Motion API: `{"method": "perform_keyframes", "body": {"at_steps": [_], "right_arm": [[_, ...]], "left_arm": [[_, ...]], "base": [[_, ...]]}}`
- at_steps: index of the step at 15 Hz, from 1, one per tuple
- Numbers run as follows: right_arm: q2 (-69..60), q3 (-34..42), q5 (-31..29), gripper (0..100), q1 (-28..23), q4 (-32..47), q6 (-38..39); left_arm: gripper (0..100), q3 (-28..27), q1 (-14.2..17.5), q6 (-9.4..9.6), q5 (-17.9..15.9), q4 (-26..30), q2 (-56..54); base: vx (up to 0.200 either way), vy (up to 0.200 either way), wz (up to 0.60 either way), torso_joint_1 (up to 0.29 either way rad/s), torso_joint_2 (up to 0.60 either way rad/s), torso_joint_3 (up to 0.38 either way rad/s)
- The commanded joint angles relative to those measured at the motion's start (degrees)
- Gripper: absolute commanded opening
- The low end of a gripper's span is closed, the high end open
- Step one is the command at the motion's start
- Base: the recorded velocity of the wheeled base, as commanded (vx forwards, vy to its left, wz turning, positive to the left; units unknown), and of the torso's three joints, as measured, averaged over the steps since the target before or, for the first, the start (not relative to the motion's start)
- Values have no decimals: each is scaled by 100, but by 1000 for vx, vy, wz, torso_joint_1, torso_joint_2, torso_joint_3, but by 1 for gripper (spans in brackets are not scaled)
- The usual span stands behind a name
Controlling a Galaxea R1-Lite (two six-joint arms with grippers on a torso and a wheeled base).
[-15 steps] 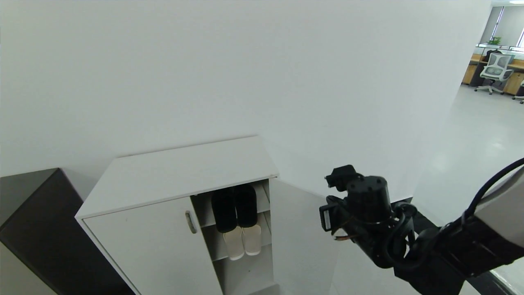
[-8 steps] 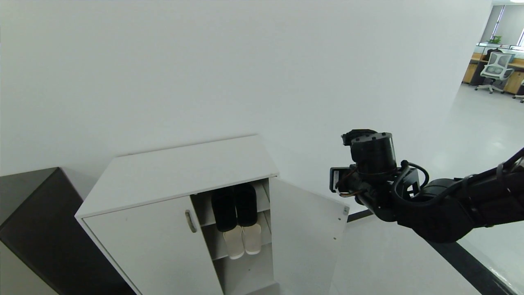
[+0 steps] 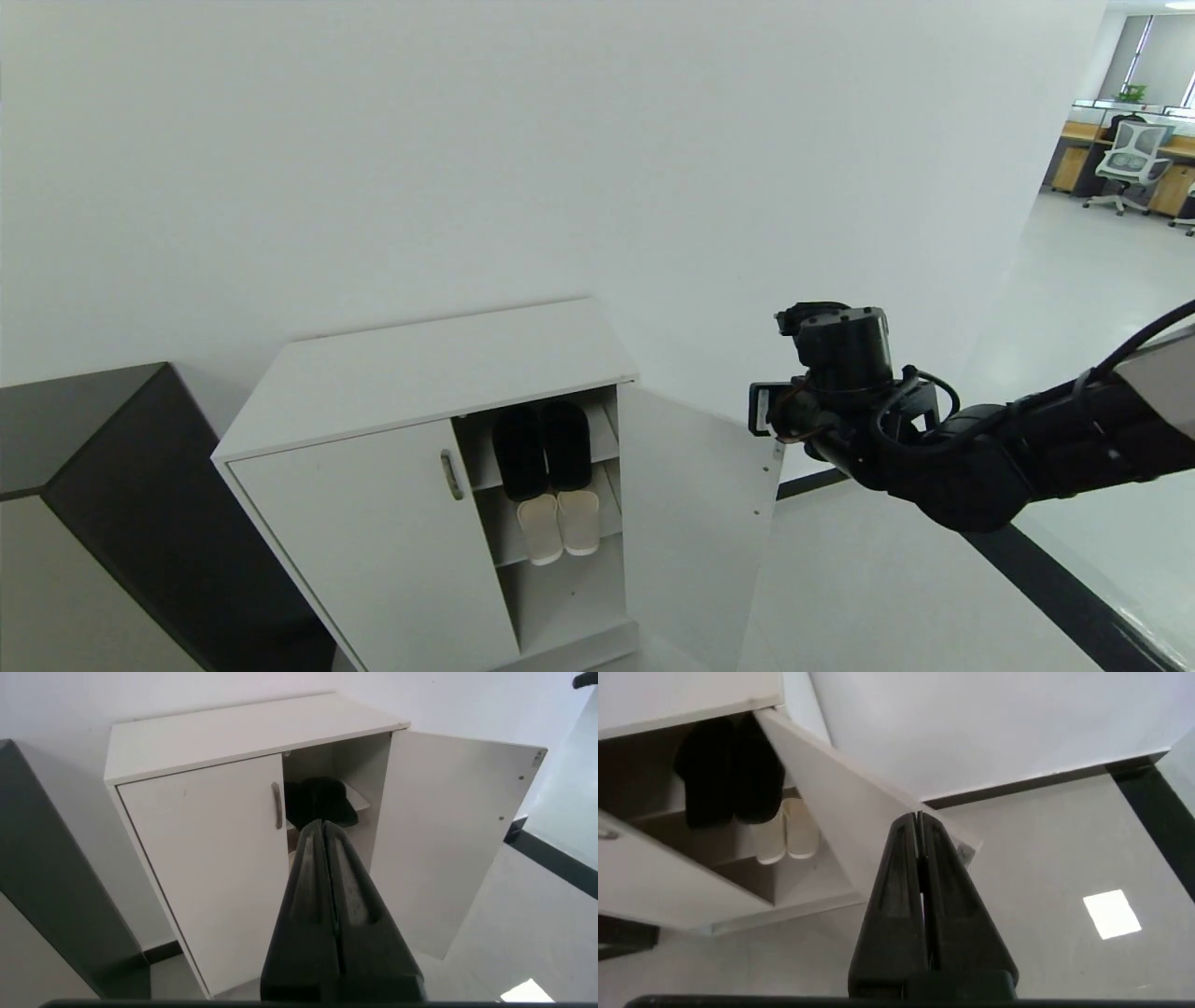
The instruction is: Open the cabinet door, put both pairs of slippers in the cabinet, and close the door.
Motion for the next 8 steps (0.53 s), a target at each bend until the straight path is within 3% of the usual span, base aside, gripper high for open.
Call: {"method": "perform_keyframes", "body": {"at_steps": [1,8], "right_arm": [[568,-195,37,0,-138,-278,1],[1403,-564,10,0,-481,-497,-43]], "left_arm": [[0,0,0,-3,-2,-1,-1],[0,0,0,-3,-2,-1,-1]], "base": [[0,0,0,0,0,0],[0,0,0,0,0,0]]}}
